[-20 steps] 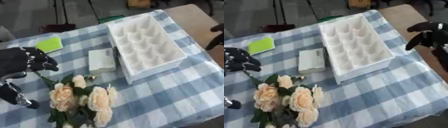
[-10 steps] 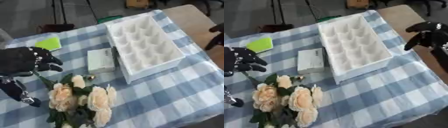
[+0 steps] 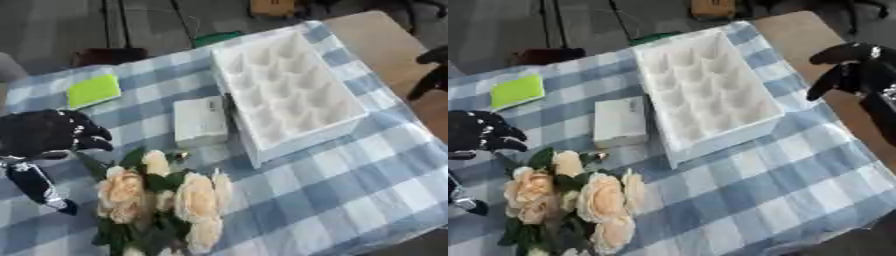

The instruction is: Pick up objects on the table and place them in the box.

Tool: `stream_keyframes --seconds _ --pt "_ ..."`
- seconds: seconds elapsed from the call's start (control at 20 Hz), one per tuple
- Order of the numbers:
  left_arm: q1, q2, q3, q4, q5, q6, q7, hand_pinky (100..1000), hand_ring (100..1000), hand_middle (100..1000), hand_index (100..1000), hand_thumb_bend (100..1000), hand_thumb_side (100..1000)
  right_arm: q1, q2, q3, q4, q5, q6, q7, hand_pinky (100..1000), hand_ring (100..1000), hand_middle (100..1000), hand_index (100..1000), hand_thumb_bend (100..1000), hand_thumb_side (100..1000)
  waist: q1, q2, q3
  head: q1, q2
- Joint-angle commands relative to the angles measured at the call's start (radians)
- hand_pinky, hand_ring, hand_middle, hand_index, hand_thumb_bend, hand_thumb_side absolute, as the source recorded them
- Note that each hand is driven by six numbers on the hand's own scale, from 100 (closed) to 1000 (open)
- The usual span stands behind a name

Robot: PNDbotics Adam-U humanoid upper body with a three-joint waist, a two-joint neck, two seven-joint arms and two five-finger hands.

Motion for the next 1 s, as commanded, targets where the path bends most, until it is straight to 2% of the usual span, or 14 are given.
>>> stream_keyframes --seconds 0.05,0.4,0.7,0.8,0.85,0.9,0.95,1.0 --pt "-0.022 0.008 -0.004 0.013 -0.011 -0.017 0.012 816 773 795 862 863 561 -0.011 -0.016 -0.003 -0.016 -0.006 -0.004 0.001 579 585 740 778 100 732 -0.007 -0.012 -0.001 0.001 -0.003" --pt "-0.052 -0.031 -0.023 0.052 -0.039 -0.028 0.038 803 760 781 842 862 532 -0.013 -0.013 -0.002 -0.016 -0.007 -0.004 0.003 578 584 740 777 100 735 -0.01 -0.009 -0.004 0.003 -0.005" --pt "-0.067 -0.062 -0.028 0.09 -0.1 -0.006 0.089 769 700 720 790 798 407 -0.015 -0.01 -0.001 -0.016 -0.006 -0.003 0.004 578 583 740 777 100 754 -0.008 -0.005 -0.009 0.005 -0.007" --pt "-0.071 -0.07 -0.032 0.106 -0.118 -0.002 0.114 767 696 716 787 793 400 -0.016 -0.01 0.0 -0.016 -0.005 -0.003 0.004 578 583 740 777 100 754 -0.008 -0.004 -0.01 0.006 -0.008" --pt "-0.073 -0.073 -0.032 0.112 -0.125 0.0 0.126 742 655 677 757 725 375 -0.016 -0.009 0.0 -0.016 -0.005 -0.003 0.005 578 583 740 777 100 756 -0.008 -0.004 -0.01 0.006 -0.008" --pt "-0.077 -0.078 -0.03 0.12 -0.129 0.006 0.146 737 646 669 750 711 370 -0.016 -0.008 0.0 -0.016 -0.005 -0.002 0.005 578 583 740 777 100 756 -0.008 -0.003 -0.011 0.007 -0.008" --pt "-0.079 -0.081 -0.031 0.128 -0.135 0.011 0.165 705 592 613 708 564 323 -0.016 -0.008 0.001 -0.016 -0.005 -0.002 0.005 578 583 740 777 100 761 -0.008 -0.003 -0.012 0.007 -0.008" --pt "-0.083 -0.087 -0.027 0.137 -0.136 0.022 0.192 701 586 607 703 582 324 -0.016 -0.008 0.001 -0.016 -0.004 -0.002 0.006 578 583 740 777 100 757 -0.008 -0.002 -0.013 0.007 -0.008"
